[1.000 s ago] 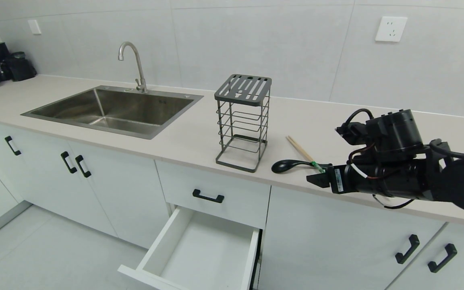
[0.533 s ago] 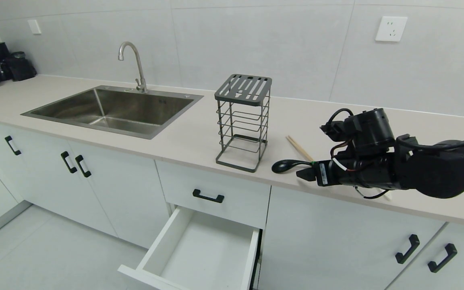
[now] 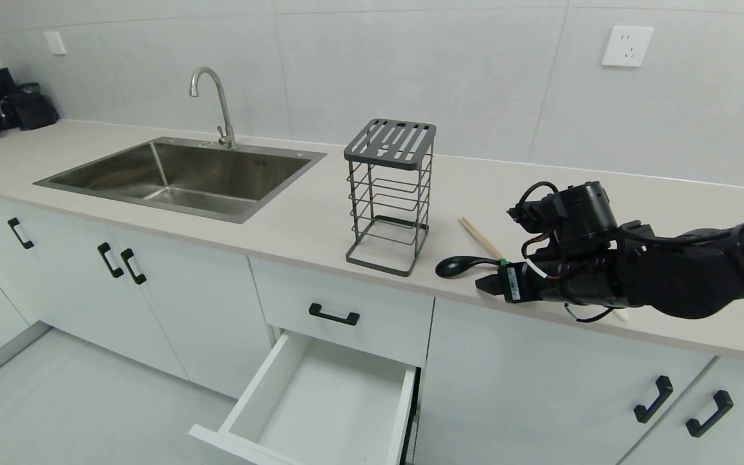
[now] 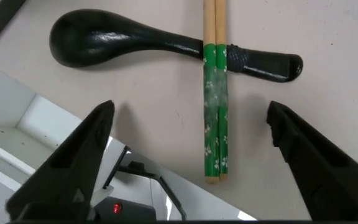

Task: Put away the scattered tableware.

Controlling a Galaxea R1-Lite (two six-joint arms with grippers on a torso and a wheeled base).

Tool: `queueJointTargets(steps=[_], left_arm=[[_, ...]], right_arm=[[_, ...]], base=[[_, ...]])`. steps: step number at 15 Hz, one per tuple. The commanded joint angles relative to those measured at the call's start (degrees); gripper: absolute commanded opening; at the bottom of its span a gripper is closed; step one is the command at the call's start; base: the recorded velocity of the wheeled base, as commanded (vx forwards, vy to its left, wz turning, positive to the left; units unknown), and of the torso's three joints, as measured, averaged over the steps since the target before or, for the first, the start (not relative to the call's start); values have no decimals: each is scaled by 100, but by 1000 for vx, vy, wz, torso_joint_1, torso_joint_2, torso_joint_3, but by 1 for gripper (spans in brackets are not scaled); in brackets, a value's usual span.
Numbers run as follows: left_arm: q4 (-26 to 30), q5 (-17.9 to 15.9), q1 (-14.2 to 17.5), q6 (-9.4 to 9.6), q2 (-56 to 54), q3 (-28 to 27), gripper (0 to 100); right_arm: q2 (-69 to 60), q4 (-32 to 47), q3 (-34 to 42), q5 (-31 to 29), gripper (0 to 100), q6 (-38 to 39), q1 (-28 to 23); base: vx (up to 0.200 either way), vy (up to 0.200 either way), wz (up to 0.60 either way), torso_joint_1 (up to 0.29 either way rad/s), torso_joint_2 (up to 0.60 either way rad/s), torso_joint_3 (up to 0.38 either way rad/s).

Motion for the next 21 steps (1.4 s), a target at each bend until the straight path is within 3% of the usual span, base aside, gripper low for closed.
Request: queueJointTargets(steps=[1,10,15,18,21], left_arm=[[-1,1,1,0,7,0,100],[-1,1,1,0,7,0,100],[-1,1,1,0,7,0,100],[-1,1,1,0,7,0,100],[-1,1,1,0,7,0,100]], right_arm=[[-22,10,9,-4,0,1,2],[-154,-8,26,-241,0,107,-227],[-980,-131,44,-206,0,160,-385],[-1657,-984,501,-171,0,142,-350],[-2211,-1924,809,242,0,107,-192]], base=[[0,0,0,0,0,0],[0,0,0,0,0,0],[0,0,0,0,0,0],[0,0,0,0,0,0],[0,0,0,0,0,0]])
